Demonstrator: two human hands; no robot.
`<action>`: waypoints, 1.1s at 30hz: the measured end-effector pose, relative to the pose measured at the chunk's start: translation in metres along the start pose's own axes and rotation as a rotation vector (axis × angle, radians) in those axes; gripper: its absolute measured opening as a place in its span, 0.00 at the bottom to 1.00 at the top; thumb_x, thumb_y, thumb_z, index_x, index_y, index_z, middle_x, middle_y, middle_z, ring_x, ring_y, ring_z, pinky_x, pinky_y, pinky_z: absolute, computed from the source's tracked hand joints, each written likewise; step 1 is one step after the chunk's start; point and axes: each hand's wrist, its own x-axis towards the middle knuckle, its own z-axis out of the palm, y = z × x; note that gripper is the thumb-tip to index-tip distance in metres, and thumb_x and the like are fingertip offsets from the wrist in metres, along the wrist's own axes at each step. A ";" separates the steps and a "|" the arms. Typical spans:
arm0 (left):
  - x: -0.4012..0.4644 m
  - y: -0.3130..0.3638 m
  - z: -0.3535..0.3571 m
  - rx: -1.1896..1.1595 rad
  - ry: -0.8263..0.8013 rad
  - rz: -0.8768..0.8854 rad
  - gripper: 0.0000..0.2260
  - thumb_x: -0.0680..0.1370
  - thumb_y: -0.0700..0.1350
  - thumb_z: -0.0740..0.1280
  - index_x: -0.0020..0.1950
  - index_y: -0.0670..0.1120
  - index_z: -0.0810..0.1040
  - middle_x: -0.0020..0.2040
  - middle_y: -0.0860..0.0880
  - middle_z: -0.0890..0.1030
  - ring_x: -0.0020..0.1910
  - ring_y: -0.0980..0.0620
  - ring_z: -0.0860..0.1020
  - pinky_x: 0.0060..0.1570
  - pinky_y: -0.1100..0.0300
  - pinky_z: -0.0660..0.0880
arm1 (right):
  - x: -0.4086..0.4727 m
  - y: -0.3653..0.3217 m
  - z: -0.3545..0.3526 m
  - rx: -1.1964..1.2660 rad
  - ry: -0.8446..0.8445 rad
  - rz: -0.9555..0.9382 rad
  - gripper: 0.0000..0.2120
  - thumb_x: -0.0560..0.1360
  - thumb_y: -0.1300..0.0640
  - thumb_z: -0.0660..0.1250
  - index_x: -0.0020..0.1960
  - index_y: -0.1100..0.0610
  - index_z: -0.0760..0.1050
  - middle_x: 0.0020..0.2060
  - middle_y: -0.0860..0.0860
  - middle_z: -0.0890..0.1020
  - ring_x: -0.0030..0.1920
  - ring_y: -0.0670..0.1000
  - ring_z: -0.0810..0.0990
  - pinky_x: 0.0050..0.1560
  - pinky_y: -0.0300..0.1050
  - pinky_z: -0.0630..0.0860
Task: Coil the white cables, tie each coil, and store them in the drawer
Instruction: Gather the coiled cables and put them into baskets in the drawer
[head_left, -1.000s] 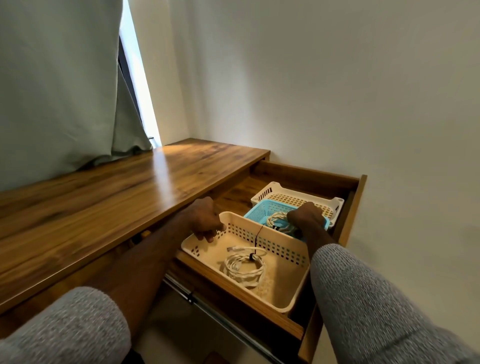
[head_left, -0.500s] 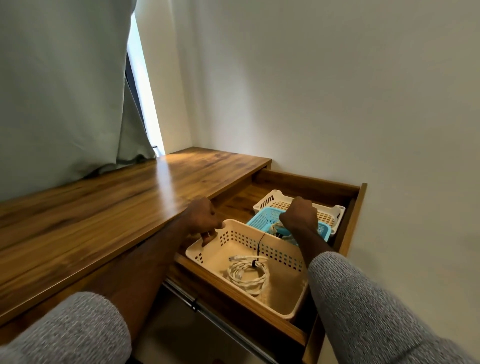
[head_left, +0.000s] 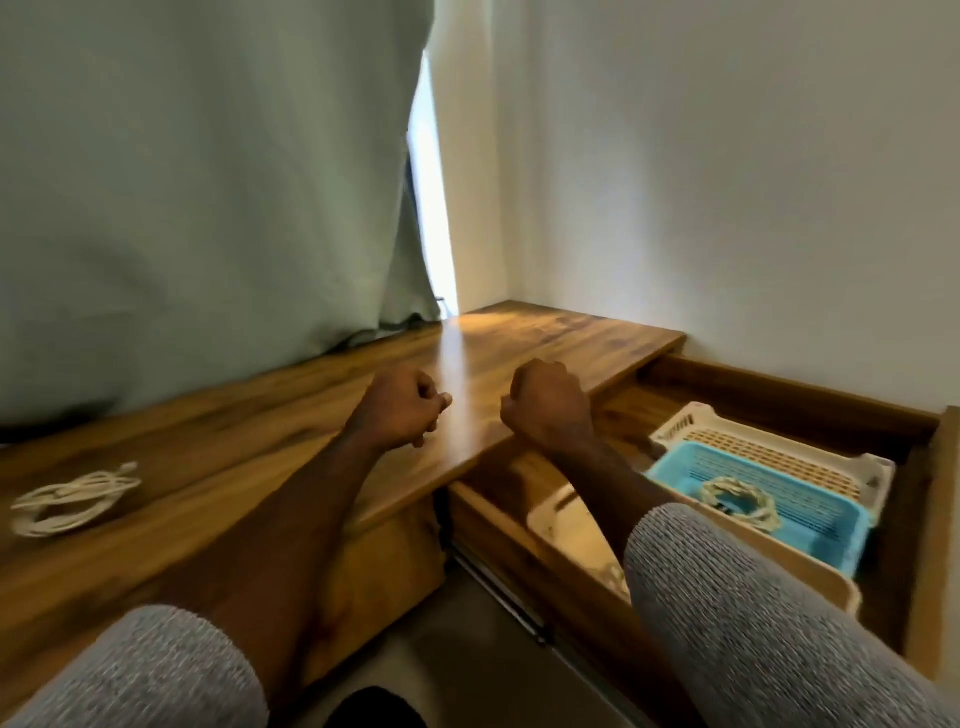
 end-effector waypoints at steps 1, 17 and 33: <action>-0.001 -0.014 -0.018 0.007 0.052 -0.011 0.14 0.78 0.47 0.70 0.36 0.40 0.80 0.30 0.46 0.83 0.24 0.49 0.81 0.31 0.55 0.80 | 0.003 -0.026 0.010 -0.004 -0.011 -0.048 0.12 0.74 0.50 0.69 0.53 0.56 0.80 0.49 0.54 0.81 0.50 0.58 0.81 0.50 0.49 0.79; -0.117 -0.264 -0.237 0.143 0.567 -0.426 0.20 0.75 0.53 0.68 0.33 0.38 0.76 0.26 0.43 0.78 0.24 0.45 0.76 0.32 0.45 0.76 | -0.010 -0.316 0.178 0.132 -0.299 -0.576 0.09 0.75 0.54 0.65 0.53 0.54 0.78 0.53 0.58 0.81 0.55 0.62 0.81 0.52 0.52 0.79; -0.132 -0.343 -0.244 0.199 0.481 -0.517 0.18 0.79 0.48 0.68 0.31 0.42 0.79 0.26 0.46 0.79 0.28 0.47 0.79 0.37 0.51 0.79 | 0.023 -0.394 0.234 0.173 -0.668 -0.621 0.08 0.71 0.56 0.76 0.50 0.52 0.84 0.49 0.50 0.86 0.46 0.49 0.82 0.44 0.42 0.79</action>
